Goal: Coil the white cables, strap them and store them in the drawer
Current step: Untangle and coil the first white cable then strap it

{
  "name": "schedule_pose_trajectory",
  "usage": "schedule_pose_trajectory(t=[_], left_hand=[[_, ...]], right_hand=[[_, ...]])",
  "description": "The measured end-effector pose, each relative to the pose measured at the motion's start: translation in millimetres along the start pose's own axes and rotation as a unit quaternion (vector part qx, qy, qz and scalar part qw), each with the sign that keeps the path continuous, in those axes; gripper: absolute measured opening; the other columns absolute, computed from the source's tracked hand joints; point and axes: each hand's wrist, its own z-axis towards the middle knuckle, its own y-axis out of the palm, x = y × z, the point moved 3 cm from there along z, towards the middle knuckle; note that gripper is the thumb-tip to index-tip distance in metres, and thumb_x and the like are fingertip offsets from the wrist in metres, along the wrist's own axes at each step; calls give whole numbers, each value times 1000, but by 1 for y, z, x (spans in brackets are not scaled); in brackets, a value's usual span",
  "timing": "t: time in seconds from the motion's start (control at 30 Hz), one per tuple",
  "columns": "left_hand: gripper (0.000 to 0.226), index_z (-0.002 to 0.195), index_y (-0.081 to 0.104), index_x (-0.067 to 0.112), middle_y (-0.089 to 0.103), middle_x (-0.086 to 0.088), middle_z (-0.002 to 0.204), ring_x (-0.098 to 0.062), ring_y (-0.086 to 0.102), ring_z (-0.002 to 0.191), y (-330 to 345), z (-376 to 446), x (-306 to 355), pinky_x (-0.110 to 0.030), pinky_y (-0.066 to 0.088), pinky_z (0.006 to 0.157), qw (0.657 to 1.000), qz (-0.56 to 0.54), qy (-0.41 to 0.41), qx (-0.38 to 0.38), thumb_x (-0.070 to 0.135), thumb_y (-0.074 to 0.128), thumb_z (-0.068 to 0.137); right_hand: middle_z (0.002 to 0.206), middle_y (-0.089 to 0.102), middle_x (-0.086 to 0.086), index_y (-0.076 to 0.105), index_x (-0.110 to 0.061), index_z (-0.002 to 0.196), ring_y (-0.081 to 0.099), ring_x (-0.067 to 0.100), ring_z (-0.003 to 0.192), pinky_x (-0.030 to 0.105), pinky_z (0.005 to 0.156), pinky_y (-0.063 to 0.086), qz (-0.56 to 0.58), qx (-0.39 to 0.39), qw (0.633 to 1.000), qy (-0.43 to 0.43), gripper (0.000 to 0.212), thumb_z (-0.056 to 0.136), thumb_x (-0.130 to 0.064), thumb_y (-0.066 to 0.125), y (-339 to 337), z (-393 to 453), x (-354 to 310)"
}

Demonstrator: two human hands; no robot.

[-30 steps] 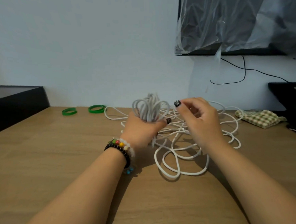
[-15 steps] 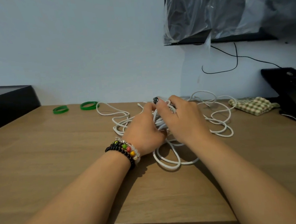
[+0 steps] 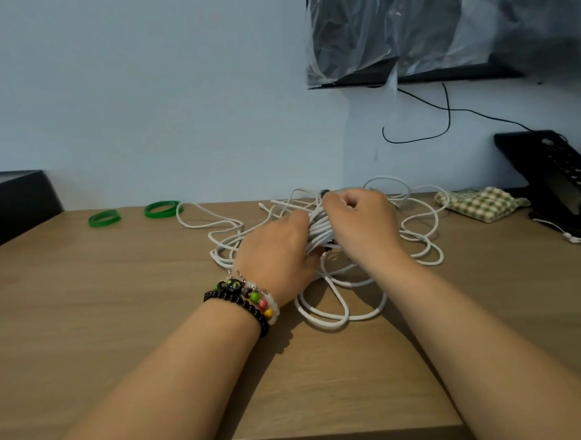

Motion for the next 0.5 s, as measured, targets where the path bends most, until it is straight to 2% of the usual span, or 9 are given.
schedule_pose_trajectory(t=[0.07, 0.1, 0.13, 0.2, 0.27, 0.33, 0.4, 0.43, 0.5], left_hand=[[23, 109, 54, 14, 64, 1, 94, -15, 56, 75, 3, 1, -4, -29, 43, 63, 994, -106, -23, 1, 30, 57, 93], [17, 104, 58, 16, 67, 0, 89, -13, 61, 72, 2, 1, -7, -29, 49, 62, 978, -201, -56, 15, 28, 57, 93], [10, 98, 60, 18, 68, 0, 82, -12, 65, 68, 0, 1, -11, -28, 53, 60, 946, -309, -95, 32, 27, 57, 95], [16, 85, 59, 16, 68, -2, 69, -10, 67, 59, -3, 2, -20, -27, 55, 55, 853, -491, -167, 61, 24, 54, 98], [27, 79, 57, 9, 65, -5, 59, -19, 66, 56, -6, 4, -29, -33, 55, 56, 757, -613, -214, 71, 26, 51, 100], [28, 79, 52, 8, 57, -2, 51, -17, 60, 48, -6, 6, -36, -31, 55, 54, 625, -734, -251, 87, 26, 51, 100], [27, 79, 47, 10, 49, 2, 49, -11, 52, 41, -6, 8, -42, -26, 51, 49, 498, -815, -275, 108, 28, 51, 99], [28, 79, 46, 11, 46, 3, 49, -8, 49, 40, -6, 9, -46, -23, 49, 47, 458, -834, -285, 118, 29, 51, 99], [29, 78, 46, 12, 44, 5, 50, -6, 45, 40, -6, 9, -52, -20, 46, 44, 414, -852, -292, 131, 31, 51, 99]], right_hand=[[53, 47, 5, 54, -8, 60, 43, 18, 52, 32, 54, 33, 67, 6, 998, 1, 46, 96, -35, 52, 0, -1, -2], [51, 48, 2, 55, -12, 62, 44, 16, 48, 30, 53, 33, 121, 8, 993, 10, 44, 97, -37, 49, 0, -1, -3], [51, 49, 0, 57, -15, 66, 43, 15, 45, 29, 53, 33, 164, 9, 986, 17, 41, 98, -39, 46, 0, -1, -4], [58, 53, -3, 59, -20, 76, 46, 13, 49, 29, 56, 34, 159, -2, 987, 7, 30, 93, -41, 46, 4, -2, -4], [73, 56, -6, 59, -24, 81, 50, 10, 65, 29, 61, 35, 74, -56, 995, -40, 20, 94, -36, 49, 10, -8, -8], [80, 54, -9, 60, -24, 79, 50, 6, 77, 29, 69, 36, -11, -136, 986, -96, 22, 97, -28, 48, 17, -15, -13], [84, 57, -12, 65, -22, 81, 51, 8, 88, 34, 85, 37, -66, -190, 972, -124, 24, 98, -25, 47, 22, -19, -14], [83, 60, -15, 66, -25, 81, 53, 8, 90, 37, 90, 36, -74, -205, 968, -128, 23, 97, -26, 49, 23, -19, -13], [76, 62, -17, 62, -34, 77, 57, 6, 84, 34, 87, 41, -54, -227, 964, -127, 23, 96, -27, 52, 22, -19, -13]])
